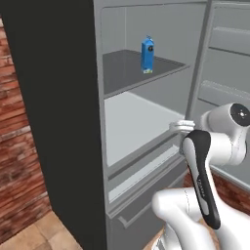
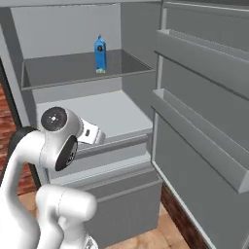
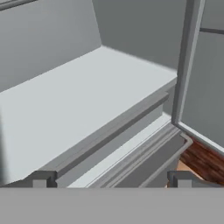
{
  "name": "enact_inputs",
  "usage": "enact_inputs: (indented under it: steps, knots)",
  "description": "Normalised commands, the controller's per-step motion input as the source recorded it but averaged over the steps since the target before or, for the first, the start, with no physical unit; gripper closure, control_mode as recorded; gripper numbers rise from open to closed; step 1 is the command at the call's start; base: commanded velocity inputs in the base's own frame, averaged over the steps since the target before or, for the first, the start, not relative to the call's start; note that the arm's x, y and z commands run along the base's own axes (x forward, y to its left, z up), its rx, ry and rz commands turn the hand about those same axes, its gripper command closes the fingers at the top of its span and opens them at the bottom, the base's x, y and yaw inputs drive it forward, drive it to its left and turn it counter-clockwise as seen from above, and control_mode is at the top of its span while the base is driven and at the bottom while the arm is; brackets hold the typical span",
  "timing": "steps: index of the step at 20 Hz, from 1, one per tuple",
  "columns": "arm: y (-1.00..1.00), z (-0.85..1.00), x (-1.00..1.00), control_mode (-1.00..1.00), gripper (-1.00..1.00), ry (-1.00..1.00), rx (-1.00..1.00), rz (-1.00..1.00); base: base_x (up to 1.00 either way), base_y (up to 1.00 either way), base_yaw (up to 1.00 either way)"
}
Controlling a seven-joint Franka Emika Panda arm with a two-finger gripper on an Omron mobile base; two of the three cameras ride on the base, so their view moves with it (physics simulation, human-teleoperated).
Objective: Take a sugar cube from the saucer and place it inside the coffee. Then, grab milk from the fridge and place it next to the coffee on the counter to sweeten the coffee.
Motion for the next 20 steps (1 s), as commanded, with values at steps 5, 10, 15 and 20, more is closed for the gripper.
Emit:
enact_inputs:
  steps: [5,10,15,20]
  knots:
    - [0.0,0.0,0.0,1.0,-1.0,0.0,0.0,0.0,0.23,-0.45,0.31]
    - [0.0,0.0,0.0,1.0,-1.0,0.0,0.0,0.0,0.32,-0.16,0.07]
    - [0.0,0.42,0.02,-1.0,-1.0,-0.03,0.0,-0.08,0.03,0.0,0.0]
    - [0.0,0.99,0.0,-1.0,-1.0,-0.12,0.0,-0.13,0.0,0.0,0.0]
